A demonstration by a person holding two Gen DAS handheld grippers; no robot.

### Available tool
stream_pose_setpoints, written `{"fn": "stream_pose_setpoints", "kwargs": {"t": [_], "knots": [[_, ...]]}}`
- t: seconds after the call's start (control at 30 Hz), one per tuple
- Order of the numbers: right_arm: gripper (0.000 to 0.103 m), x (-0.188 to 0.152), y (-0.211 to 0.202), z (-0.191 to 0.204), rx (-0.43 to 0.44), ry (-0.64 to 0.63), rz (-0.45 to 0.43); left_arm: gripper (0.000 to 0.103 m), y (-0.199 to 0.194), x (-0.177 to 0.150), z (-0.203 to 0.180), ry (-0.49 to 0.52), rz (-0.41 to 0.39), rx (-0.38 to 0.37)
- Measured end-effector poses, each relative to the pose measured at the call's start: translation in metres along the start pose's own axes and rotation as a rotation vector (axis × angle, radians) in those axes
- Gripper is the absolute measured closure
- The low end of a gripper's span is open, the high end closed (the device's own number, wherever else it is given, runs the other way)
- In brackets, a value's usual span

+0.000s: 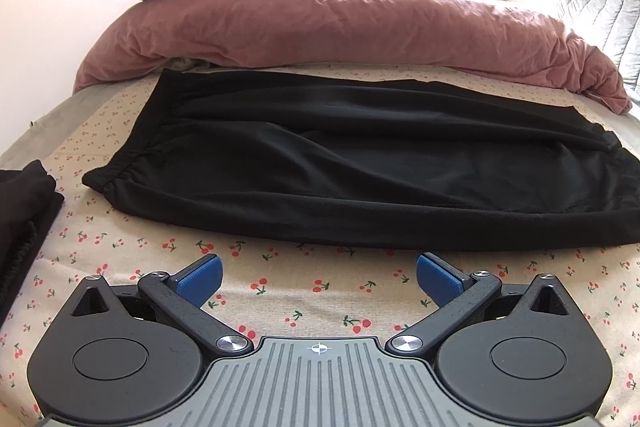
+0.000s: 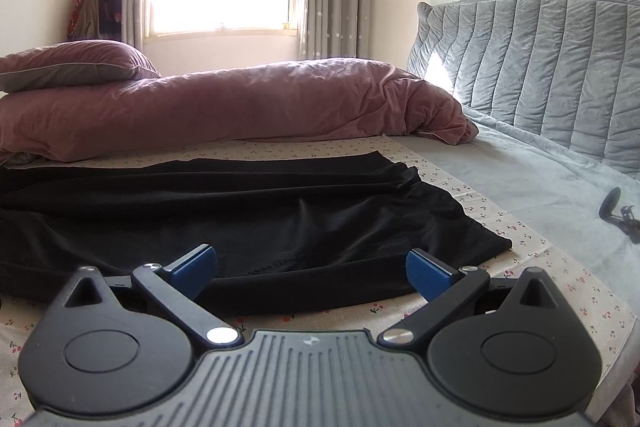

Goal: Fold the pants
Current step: 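Move both open grippers over the black pants toward the waistband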

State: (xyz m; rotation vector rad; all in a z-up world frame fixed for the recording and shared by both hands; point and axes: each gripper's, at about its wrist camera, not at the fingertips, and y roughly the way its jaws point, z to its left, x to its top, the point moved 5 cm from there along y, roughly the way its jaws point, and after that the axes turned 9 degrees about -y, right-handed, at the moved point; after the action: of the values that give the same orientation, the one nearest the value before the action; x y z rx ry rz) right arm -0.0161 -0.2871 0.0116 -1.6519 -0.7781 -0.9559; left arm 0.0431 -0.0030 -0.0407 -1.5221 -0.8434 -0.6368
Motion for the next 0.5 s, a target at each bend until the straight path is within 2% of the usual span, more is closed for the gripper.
{"fn": "stream_pose_setpoints", "kwargs": {"t": [0.5], "knots": [[0.005,-0.003,0.012,-0.009,-0.033,0.052,0.026,0.0,0.006,0.006,0.004,-0.019,0.003,0.019]]}}
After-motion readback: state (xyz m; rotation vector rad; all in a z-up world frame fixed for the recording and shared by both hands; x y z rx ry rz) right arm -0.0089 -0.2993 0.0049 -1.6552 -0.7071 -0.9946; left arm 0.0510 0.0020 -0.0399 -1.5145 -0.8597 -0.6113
